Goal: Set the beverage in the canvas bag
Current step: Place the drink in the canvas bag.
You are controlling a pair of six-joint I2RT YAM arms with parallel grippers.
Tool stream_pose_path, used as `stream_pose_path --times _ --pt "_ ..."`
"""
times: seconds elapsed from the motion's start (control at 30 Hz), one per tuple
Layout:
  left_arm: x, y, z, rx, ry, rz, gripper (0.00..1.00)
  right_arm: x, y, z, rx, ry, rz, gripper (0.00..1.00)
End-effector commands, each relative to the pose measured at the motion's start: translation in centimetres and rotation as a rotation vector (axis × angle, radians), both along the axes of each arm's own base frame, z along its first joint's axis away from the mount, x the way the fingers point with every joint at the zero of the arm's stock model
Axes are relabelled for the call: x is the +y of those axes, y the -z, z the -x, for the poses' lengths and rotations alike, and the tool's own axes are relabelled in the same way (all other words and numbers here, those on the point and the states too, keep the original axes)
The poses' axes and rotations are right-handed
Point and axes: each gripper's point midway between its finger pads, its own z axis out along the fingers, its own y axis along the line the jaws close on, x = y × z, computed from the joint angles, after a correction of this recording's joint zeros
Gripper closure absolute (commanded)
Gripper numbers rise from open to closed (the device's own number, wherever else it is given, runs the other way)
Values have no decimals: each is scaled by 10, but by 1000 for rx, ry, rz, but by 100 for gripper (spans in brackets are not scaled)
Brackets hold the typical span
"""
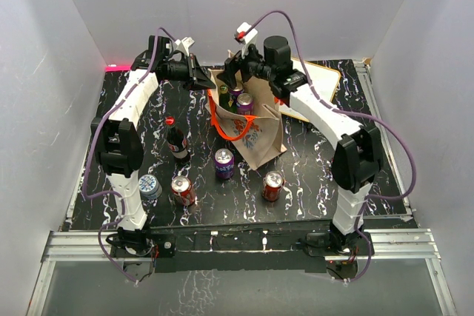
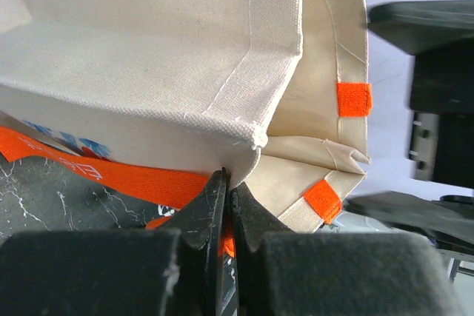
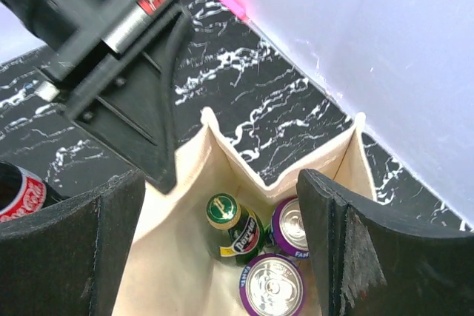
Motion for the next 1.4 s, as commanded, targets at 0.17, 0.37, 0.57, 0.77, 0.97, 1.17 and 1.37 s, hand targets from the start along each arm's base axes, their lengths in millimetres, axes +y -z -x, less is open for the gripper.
stream_pose_path --times 0.17,0.37,0.57,0.77,0.97,1.17,1.37 --pt "4 -14 -3 -43 -38 -27 100 -66 -115 34 -163 142 -6 14" --pt "2 -23 -2 -59 -25 -3 99 -77 -93 43 -112 141 31 26" --pt "3 -35 4 -73 -23 -2 98 -60 -63 26 8 102 63 32" --pt "2 -49 12 -85 -3 28 98 -42 -19 12 82 50 108 37" --pt "-2 -66 15 -110 18 70 100 -19 14 0 132 -3 127 39" --pt "-2 -68 20 -109 33 73 100 3 30 -3 136 -47 131 35" --pt "0 -67 19 -104 30 68 100 16 46 -10 151 -54 131 34"
